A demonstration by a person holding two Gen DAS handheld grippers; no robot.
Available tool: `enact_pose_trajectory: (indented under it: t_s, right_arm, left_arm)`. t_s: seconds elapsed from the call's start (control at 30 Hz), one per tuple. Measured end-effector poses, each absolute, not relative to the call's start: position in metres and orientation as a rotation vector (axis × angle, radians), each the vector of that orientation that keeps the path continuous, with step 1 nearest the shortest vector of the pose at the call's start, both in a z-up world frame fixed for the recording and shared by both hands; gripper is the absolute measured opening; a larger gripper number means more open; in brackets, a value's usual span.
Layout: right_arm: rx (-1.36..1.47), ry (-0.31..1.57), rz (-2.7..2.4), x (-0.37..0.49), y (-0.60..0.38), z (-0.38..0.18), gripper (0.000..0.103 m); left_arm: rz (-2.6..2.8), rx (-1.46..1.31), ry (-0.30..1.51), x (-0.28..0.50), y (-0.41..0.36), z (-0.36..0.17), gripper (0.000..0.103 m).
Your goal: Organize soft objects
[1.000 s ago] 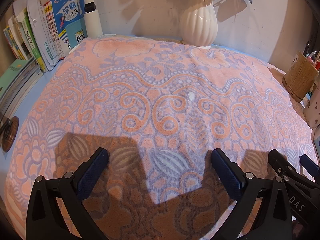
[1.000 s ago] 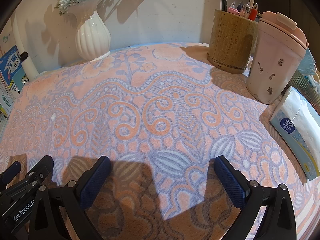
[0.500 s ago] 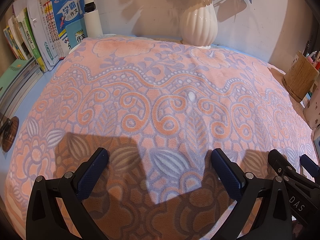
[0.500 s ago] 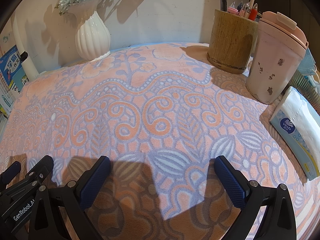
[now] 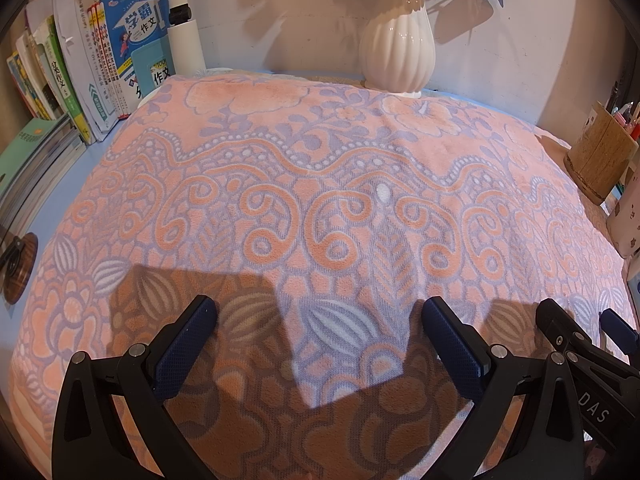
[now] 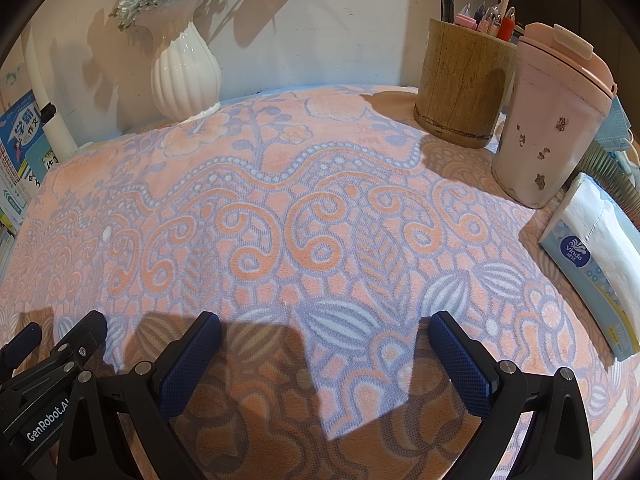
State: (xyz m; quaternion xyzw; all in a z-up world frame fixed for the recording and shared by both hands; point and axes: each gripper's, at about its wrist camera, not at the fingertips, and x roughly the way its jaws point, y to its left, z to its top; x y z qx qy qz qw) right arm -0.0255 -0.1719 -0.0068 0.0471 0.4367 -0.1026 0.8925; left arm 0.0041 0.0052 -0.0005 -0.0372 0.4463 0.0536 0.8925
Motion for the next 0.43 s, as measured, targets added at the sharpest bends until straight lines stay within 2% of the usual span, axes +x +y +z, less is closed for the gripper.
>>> enact_pose_trajectory:
  t_s: [0.43]
  right_arm:
    - [0.098,0.906,-0.212,-0.0255,-0.1720,-0.0067,0.103]
  left_arm:
    - [0.106,-0.084,0.924,0.0054,0.0064,0.0001,0.102]
